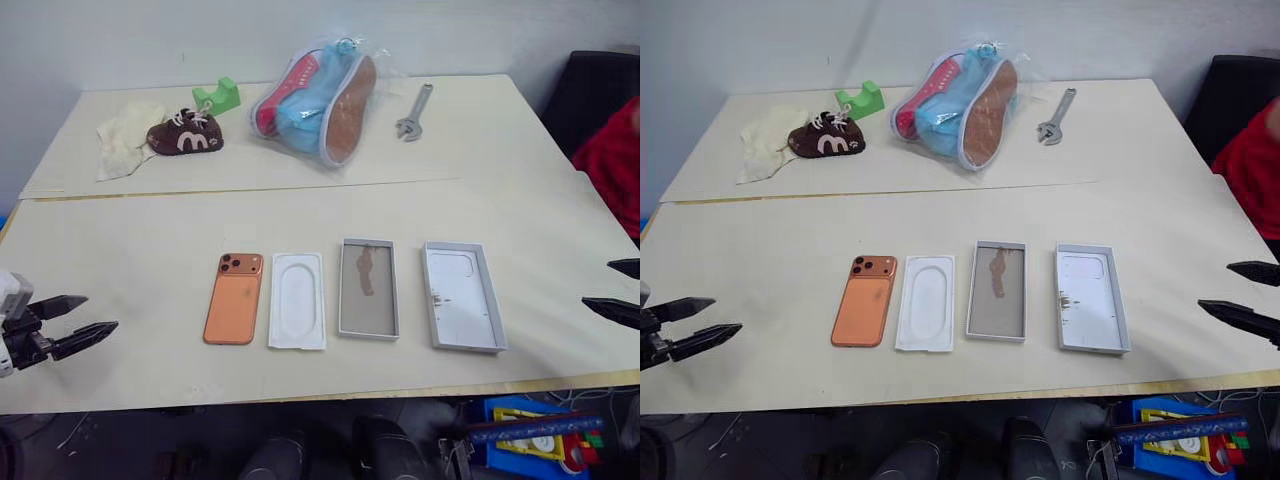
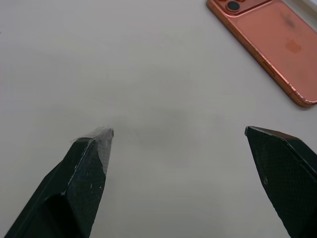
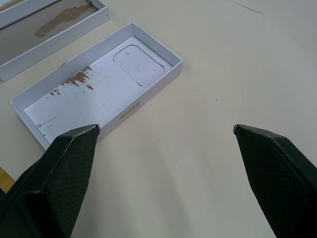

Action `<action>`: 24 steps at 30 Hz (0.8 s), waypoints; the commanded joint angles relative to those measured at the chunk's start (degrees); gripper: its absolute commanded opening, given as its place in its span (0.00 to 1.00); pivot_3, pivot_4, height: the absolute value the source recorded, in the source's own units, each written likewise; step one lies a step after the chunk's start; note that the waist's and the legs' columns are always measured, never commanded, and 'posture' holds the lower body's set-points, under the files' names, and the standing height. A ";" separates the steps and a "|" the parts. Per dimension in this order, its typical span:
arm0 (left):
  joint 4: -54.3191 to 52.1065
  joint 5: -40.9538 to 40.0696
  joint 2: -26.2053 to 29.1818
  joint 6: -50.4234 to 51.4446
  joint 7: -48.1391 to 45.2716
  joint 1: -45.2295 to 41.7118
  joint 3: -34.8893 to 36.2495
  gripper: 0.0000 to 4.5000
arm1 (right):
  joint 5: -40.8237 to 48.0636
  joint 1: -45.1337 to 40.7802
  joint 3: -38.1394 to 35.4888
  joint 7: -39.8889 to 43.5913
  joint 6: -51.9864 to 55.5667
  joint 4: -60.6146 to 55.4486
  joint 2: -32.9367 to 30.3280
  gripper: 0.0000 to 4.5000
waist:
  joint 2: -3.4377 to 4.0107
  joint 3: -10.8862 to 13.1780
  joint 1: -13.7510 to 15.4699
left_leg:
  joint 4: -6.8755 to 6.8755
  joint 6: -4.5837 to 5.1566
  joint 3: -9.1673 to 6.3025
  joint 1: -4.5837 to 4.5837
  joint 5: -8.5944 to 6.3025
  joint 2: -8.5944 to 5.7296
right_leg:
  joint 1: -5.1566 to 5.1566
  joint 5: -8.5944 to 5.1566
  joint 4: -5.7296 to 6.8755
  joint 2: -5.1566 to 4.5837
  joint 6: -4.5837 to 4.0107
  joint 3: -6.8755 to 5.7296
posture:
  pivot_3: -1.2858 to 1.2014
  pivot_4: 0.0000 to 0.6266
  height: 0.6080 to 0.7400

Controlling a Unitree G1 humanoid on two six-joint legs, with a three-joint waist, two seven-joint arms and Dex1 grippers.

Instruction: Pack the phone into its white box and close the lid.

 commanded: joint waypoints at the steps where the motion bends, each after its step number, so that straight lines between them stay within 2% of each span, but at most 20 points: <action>1: -2.93 -0.41 -0.58 0.54 -0.53 2.03 0.78 1.00 | 0.72 0.06 -0.84 -0.86 0.95 -2.83 0.81 0.99 | -0.01 0.01 0.01 | 0.00 0.00 0.01 -0.01 0.00 0.00 | 0.00 0.00 0.00 0.00 0.00 0.00 | 0.52 0.24 1.00; 9: -3.90 0.42 -1.09 1.37 0.81 2.28 -0.05 1.00 | -0.26 -0.29 -0.14 -2.37 0.92 -4.06 1.15 0.99 | -0.01 0.02 0.24 | 0.04 0.00 0.01 0.00 0.00 0.00 | 0.02 0.00 0.01 0.00 0.00 0.00 | 0.52 0.24 1.00; 14: -5.22 -0.07 -1.39 3.48 3.44 -0.96 -1.73 1.00 | -0.50 -0.98 0.39 -3.29 0.17 -5.78 0.84 0.99 | -0.03 0.03 0.33 | 0.04 0.00 0.01 0.00 0.00 0.00 | 0.02 0.00 0.01 0.00 0.01 0.00 | 0.52 0.24 1.00; 16: -7.15 -2.53 -1.00 7.75 3.52 -2.79 -2.56 1.00 | -0.06 -1.13 0.75 -3.53 0.37 -8.27 0.83 0.99 | -0.03 0.03 0.29 | 0.04 0.00 0.01 0.00 0.00 0.00 | 0.02 0.00 0.02 0.00 0.01 0.00 | 0.52 0.24 1.00; 19: -11.21 -9.18 0.32 19.27 2.53 -6.11 -4.25 1.00 | 2.63 -2.06 1.94 -4.50 2.80 -15.68 1.10 0.99 | -0.02 0.03 0.21 | 0.06 0.00 0.01 -0.01 0.00 0.00 | -0.01 0.01 0.07 0.00 0.01 0.00 | 0.52 0.24 1.00; 24: -16.92 -19.25 1.67 36.67 2.61 -12.16 -9.87 1.00 | 10.26 -5.14 6.16 -6.84 10.26 -29.12 0.89 0.99 | -0.05 0.05 -0.01 | 0.08 -0.02 0.01 0.01 -0.01 0.03 | -0.03 0.01 0.13 0.04 0.01 0.00 | 0.52 0.24 1.00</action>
